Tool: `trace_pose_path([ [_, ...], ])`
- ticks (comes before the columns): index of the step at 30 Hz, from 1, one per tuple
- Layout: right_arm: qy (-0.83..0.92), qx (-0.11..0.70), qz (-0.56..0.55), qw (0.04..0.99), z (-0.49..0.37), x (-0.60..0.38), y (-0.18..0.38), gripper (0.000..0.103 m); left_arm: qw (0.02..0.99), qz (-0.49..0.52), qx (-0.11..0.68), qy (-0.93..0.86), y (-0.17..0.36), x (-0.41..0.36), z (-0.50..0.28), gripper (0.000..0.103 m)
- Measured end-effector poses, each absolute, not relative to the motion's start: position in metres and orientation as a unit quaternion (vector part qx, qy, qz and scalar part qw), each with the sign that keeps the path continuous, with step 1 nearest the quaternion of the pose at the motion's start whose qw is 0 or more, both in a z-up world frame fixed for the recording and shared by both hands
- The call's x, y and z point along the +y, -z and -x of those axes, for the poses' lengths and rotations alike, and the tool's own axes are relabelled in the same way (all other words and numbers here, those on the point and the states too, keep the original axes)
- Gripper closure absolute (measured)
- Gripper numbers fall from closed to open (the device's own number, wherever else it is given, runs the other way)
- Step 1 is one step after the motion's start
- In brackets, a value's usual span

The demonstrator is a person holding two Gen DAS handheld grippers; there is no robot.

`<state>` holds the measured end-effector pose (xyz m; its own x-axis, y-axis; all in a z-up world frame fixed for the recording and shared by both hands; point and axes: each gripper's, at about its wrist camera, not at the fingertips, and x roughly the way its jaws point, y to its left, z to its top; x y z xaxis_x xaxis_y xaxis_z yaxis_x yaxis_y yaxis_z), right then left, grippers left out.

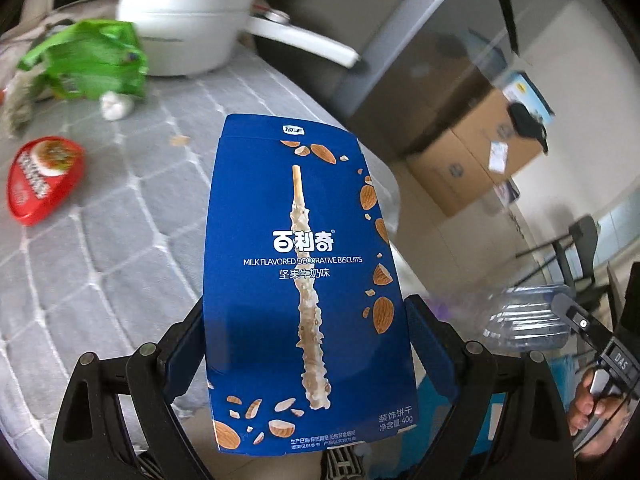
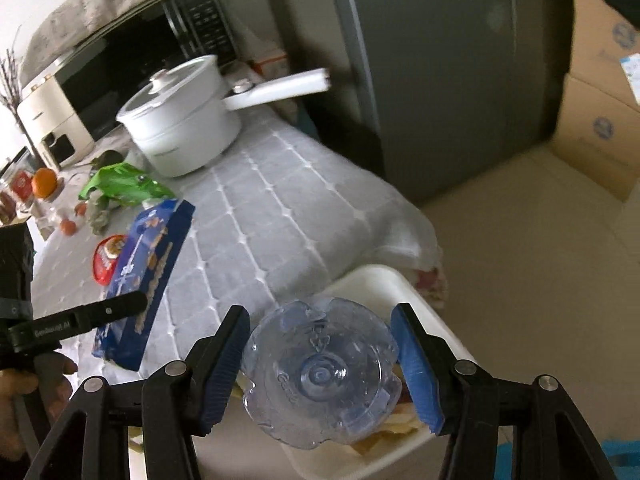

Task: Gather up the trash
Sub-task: 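Carry the blue box and plastic bottle over the white bin, then open the right gripper, then the left gripper, dropping bottle and box into the bin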

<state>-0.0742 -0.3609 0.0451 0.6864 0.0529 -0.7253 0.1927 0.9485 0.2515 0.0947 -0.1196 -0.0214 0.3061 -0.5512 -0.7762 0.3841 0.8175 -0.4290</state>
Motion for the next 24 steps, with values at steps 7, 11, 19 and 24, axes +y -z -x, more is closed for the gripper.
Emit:
trace_pose_path([
  [7,0.053,0.46,-0.159,0.872,0.066,-0.374,0.001,0.04,0.787,0.039,0.528,0.316,0.036,-0.151,-0.083,0.009],
  [11,0.061,0.505,-0.16,0.846,0.057,-0.379,0.033,0.04,0.772,0.018,0.545,0.326,0.046,-0.168,-0.081,0.009],
  [19,0.096,0.547,-0.156,0.817,0.052,-0.394,0.051,0.027,0.732,-0.022,0.583,0.351,0.064,-0.206,-0.07,0.009],
  [24,0.124,0.535,-0.157,0.821,0.063,-0.409,0.04,0.025,0.71,-0.054,0.603,0.359,0.079,-0.232,-0.06,0.009],
])
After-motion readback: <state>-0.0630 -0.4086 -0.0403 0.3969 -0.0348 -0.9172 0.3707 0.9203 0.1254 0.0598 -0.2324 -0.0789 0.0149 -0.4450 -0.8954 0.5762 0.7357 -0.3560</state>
